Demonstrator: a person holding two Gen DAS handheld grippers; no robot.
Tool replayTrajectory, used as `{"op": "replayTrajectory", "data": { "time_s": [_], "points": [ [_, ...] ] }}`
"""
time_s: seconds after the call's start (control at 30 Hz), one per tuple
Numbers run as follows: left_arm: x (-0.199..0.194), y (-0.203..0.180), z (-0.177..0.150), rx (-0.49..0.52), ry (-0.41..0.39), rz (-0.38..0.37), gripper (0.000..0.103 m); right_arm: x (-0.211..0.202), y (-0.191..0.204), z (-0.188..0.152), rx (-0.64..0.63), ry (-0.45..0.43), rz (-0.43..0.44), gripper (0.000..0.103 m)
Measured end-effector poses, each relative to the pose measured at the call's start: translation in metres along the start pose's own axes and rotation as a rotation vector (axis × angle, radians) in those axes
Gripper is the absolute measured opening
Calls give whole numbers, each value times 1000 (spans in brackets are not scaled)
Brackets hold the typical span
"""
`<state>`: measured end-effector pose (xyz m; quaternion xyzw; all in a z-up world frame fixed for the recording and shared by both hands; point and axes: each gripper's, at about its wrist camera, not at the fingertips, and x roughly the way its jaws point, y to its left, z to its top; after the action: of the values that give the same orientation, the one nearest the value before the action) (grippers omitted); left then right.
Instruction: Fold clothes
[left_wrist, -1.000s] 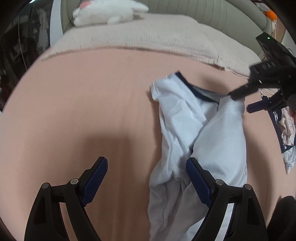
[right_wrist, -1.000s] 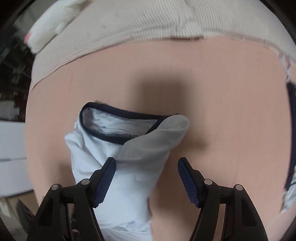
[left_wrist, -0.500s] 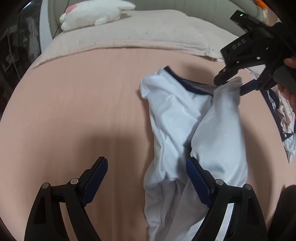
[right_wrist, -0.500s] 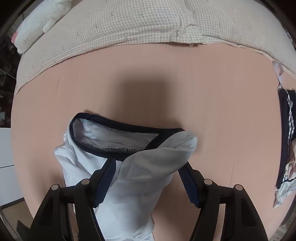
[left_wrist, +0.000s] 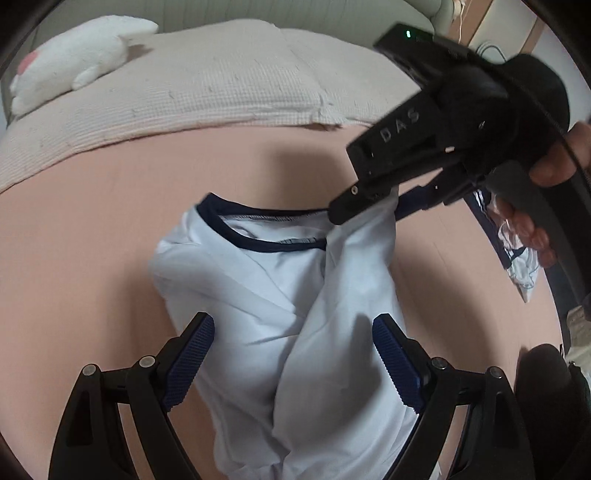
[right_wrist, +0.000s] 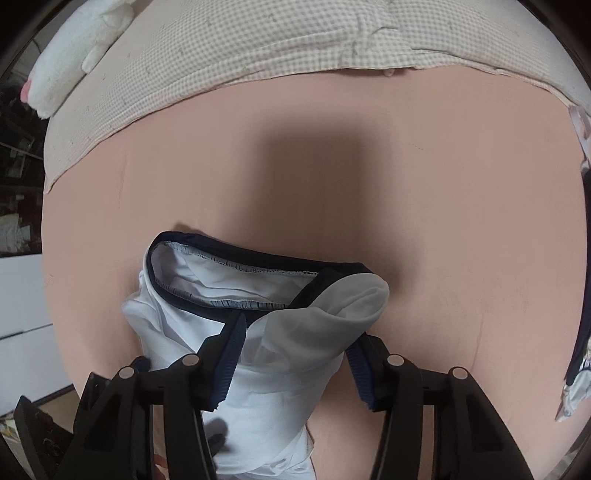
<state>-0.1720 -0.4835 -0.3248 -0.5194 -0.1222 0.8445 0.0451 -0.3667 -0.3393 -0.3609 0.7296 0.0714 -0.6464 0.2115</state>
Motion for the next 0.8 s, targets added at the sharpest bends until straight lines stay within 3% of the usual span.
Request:
{"op": "replayTrajectory", "data": {
  "time_s": [0.07,0.13,0.17,0.2,0.33,0.37,0.5,0.6,0.8],
  "points": [
    [8,4,3,-21,19,-22,92,3,0,1,-12,7,2,53],
    [15,8,7,-45,35,-42,95,6,-2,2,-16,10,-6,44],
    [17,8,8,-50,38,-45,95,8,-2,3,-19,11,-14,24],
    [18,7,9,-55,40,-46,95,9,-3,3,-22,11,-17,17],
    [22,3,12,-49,49,-29,94,11,-4,1,-31,2,-9,14],
    [23,3,12,-49,50,-26,87,10,-4,0,-34,0,-5,14],
    [13,1,12,-78,15,-46,38,4,-4,-2,-41,-14,19,14],
    [7,-2,10,-76,-3,-39,14,-3,1,-3,-59,-34,36,14],
    [-1,-3,10,-53,-9,-25,6,-14,6,-5,-103,-67,40,10]
  ]
}}
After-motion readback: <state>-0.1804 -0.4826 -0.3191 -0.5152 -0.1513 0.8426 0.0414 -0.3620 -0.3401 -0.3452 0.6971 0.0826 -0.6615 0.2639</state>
